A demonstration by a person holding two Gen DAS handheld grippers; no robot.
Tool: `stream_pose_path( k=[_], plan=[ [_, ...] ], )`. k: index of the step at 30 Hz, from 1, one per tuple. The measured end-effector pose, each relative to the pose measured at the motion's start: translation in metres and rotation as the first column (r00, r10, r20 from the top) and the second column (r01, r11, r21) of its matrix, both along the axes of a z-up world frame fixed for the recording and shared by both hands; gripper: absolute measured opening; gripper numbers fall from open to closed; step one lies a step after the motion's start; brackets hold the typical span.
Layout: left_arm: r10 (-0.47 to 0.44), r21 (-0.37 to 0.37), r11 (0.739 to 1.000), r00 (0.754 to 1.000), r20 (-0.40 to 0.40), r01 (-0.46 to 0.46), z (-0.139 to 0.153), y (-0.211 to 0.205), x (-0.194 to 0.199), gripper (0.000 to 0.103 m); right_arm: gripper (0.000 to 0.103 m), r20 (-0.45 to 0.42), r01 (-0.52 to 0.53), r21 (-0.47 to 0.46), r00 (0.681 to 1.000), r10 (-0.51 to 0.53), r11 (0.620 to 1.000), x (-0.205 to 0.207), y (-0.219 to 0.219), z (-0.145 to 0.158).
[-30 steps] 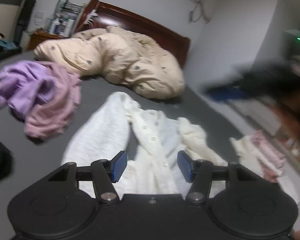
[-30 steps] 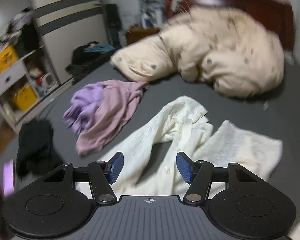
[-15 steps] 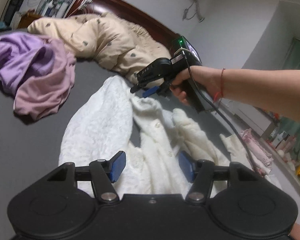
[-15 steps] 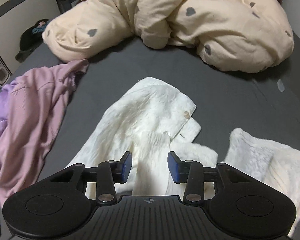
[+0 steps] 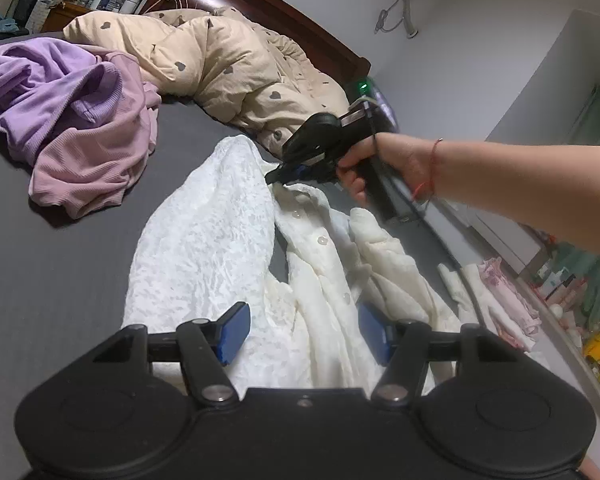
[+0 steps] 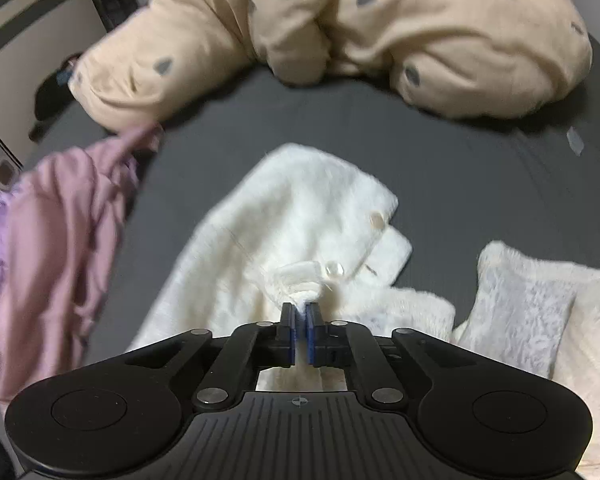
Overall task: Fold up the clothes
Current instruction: 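Release the robe from both tools and lay the fold down, then grasp the robe's collar edge with the right tool and lift it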
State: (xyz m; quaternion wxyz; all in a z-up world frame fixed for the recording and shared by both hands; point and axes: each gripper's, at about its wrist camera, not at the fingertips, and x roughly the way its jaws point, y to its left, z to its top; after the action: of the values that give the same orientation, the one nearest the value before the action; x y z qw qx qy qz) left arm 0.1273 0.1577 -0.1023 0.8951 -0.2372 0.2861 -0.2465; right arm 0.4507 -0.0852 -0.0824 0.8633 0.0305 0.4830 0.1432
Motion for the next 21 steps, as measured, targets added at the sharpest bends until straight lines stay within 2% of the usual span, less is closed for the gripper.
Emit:
stream_pose_path(
  k=[6,10,14,18,21],
  plan=[
    [0.031,0.001,1.000,0.999,-0.015,-0.031,0.000,0.005,0.000,0.059,0.003,0.063,-0.016,0.152,0.998,0.007,0.988,-0.012,0.010,0.065],
    [0.039,-0.001,0.999,0.999,-0.023,-0.039,-0.002,0.011,-0.001,0.060,0.003,0.149,-0.038,0.296,0.989,-0.007,0.954,-0.024,0.013,0.115],
    [-0.005,-0.030,1.000,1.000,-0.005,0.005,0.001,0.011,-0.007,0.060,0.003,0.240,-0.024,0.401,0.968,-0.079,0.916,-0.039,-0.021,0.150],
    [-0.125,-0.057,0.990,0.991,0.048,0.127,0.007,-0.005,-0.019,0.062,0.003,0.223,0.173,0.424,0.931,-0.288,0.889,-0.048,-0.099,0.140],
    [-0.217,-0.047,0.974,0.974,0.063,0.220,0.007,-0.025,-0.027,0.063,0.003,0.139,0.360,0.346,0.894,-0.427,0.866,-0.048,-0.148,0.106]
  ],
)
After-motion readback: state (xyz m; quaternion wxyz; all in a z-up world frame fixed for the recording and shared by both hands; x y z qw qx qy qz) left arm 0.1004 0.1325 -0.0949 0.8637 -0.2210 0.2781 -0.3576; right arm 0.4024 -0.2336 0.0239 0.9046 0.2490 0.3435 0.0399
